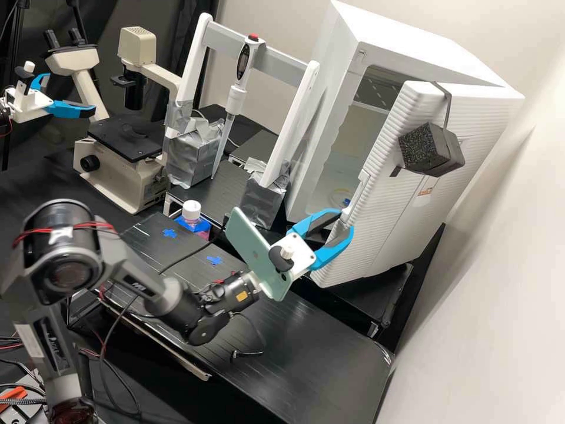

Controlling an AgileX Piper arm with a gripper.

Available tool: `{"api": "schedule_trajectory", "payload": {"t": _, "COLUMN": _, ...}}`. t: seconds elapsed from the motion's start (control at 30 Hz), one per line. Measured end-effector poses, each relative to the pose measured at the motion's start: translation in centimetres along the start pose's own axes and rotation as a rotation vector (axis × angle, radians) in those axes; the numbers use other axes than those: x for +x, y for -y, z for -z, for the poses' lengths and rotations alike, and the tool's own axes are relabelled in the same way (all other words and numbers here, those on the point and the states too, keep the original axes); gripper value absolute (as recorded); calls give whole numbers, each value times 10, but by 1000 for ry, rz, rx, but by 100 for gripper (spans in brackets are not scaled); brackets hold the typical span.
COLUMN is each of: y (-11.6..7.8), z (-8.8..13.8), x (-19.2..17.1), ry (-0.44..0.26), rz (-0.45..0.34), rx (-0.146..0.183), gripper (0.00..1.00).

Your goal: Open the door

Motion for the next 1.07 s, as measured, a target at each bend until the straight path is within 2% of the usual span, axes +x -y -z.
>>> {"api": "schedule_trajectory", "payload": {"t": 0.07, "y": -3, "z": 6, "x": -19, "ry": 19, "rz": 2, "rx": -2, "gripper": 100}}
{"api": "schedule_trajectory", "payload": {"t": 0.1, "y": -6, "z": 17, "x": -36, "ry": -3, "rz": -10, "rx": 5, "gripper": 100}}
{"api": "schedule_trajectory", "payload": {"t": 0.17, "y": -8, "z": 34, "x": -57, "ry": -65, "rz": -28, "rx": 19, "gripper": 100}}
{"api": "schedule_trajectory", "payload": {"t": 0.27, "y": -4, "z": 60, "x": -87, "ry": -209, "rz": -27, "rx": 31, "gripper": 100}}
{"api": "schedule_trajectory", "payload": {"t": 0.3, "y": 1, "z": 69, "x": -96, "ry": -270, "rz": -6, "rx": 42, "gripper": 100}}
{"api": "schedule_trajectory", "payload": {"t": 0.43, "y": 23, "z": 94, "x": -122, "ry": -486, "rz": 121, "rx": 52, "gripper": 100}}
{"api": "schedule_trajectory", "payload": {"t": 0.53, "y": 37, "z": 105, "x": -130, "ry": -560, "rz": 200, "rx": 56, "gripper": 100}}
{"api": "schedule_trajectory", "payload": {"t": 0.6, "y": 44, "z": 107, "x": -132, "ry": -557, "rz": 225, "rx": 69, "gripper": 100}}
{"api": "schedule_trajectory", "payload": {"t": 0.67, "y": 52, "z": 107, "x": -132, "ry": -533, "rz": 254, "rx": 63, "gripper": 100}}
{"api": "schedule_trajectory", "payload": {"t": 0.87, "y": 76, "z": 100, "x": -122, "ry": -428, "rz": 339, "rx": 23, "gripper": 100}}
{"api": "schedule_trajectory", "payload": {"t": 0.97, "y": 84, "z": 95, "x": -115, "ry": -383, "rz": 357, "rx": -9, "gripper": 100}}
{"api": "schedule_trajectory", "payload": {"t": 1.07, "y": 87, "z": 88, "x": -109, "ry": -334, "rz": 355, "rx": -16, "gripper": 100}}
